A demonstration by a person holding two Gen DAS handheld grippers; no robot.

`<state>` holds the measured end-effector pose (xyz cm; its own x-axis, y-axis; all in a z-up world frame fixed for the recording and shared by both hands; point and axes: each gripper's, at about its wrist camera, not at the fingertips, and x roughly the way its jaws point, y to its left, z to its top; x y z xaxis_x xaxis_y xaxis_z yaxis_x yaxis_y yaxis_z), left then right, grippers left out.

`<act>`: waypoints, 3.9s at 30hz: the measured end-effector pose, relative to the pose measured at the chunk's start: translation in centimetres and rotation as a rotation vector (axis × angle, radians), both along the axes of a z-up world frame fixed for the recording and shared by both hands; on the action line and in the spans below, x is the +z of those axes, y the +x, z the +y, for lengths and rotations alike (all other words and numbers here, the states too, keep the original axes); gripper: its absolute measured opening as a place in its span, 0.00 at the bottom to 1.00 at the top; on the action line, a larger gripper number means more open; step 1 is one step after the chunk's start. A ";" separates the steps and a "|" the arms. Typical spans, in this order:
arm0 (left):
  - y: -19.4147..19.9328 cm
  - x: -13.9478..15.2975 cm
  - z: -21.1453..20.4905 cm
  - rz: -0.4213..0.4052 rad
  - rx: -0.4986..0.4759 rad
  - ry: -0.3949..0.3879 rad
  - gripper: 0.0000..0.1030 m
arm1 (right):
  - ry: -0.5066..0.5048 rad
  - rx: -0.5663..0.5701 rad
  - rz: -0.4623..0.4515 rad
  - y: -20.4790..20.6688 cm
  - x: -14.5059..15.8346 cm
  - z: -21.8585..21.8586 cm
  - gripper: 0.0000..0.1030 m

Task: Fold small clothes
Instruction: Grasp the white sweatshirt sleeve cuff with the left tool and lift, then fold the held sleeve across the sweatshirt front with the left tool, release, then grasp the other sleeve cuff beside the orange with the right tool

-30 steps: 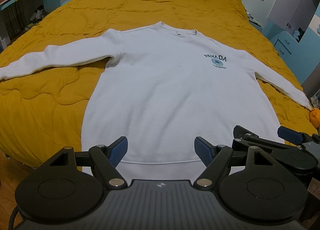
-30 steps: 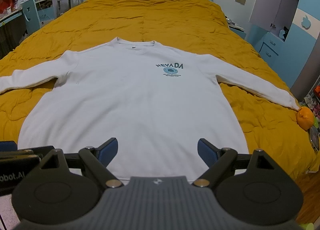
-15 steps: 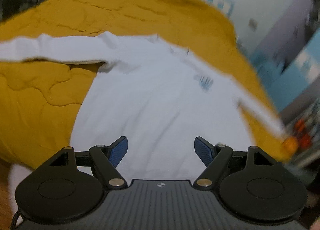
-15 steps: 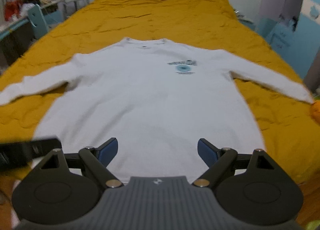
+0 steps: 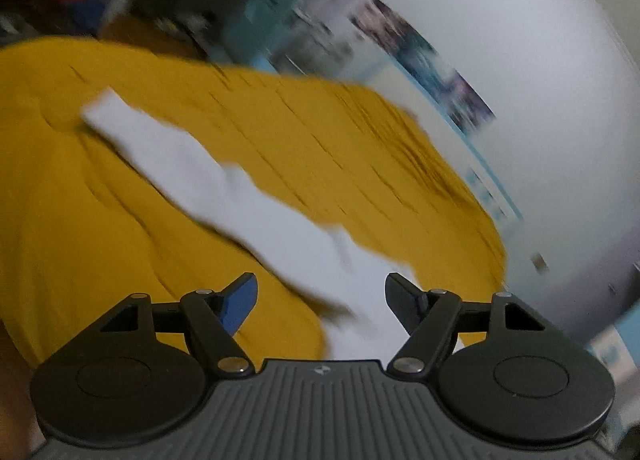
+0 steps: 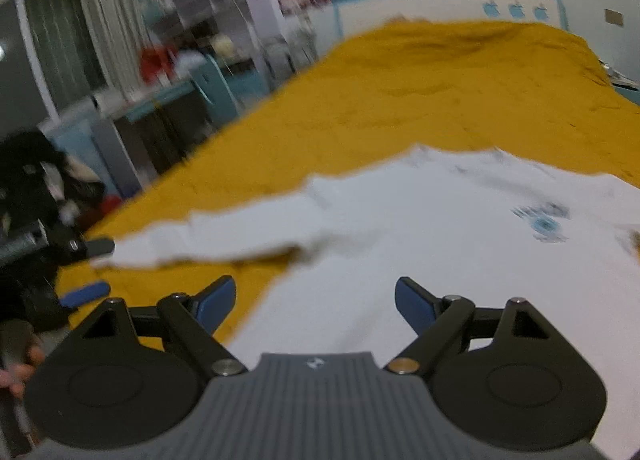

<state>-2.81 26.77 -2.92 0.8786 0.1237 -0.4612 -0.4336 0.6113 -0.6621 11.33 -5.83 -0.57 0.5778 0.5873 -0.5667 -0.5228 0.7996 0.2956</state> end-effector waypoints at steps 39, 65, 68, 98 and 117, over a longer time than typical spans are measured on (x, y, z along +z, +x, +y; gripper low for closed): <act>9.2 -1.3 9.7 -0.300 0.065 -0.145 0.07 | -0.107 0.121 0.044 8.6 -8.4 9.0 0.70; 35.7 -8.3 -30.3 0.226 -0.807 -0.170 0.50 | -0.010 -0.528 0.183 9.5 -10.9 -22.7 0.74; 33.0 -6.4 -28.0 0.195 -0.726 -0.098 0.90 | 0.047 -0.534 0.163 10.8 -10.6 -24.1 0.73; 24.7 -5.8 -11.6 0.285 -0.515 0.342 0.96 | 0.314 -0.832 0.320 19.8 -13.8 -25.0 0.01; 28.5 -9.2 -12.8 0.407 -0.557 0.382 0.92 | 0.038 -0.767 0.076 19.3 -11.5 -24.8 0.24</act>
<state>25.66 14.00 -12.11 0.6288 -0.0707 -0.7744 -0.1595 0.9630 -0.2174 30.63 -30.66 -12.07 0.7914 0.0577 -0.6085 0.1964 0.9187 0.3426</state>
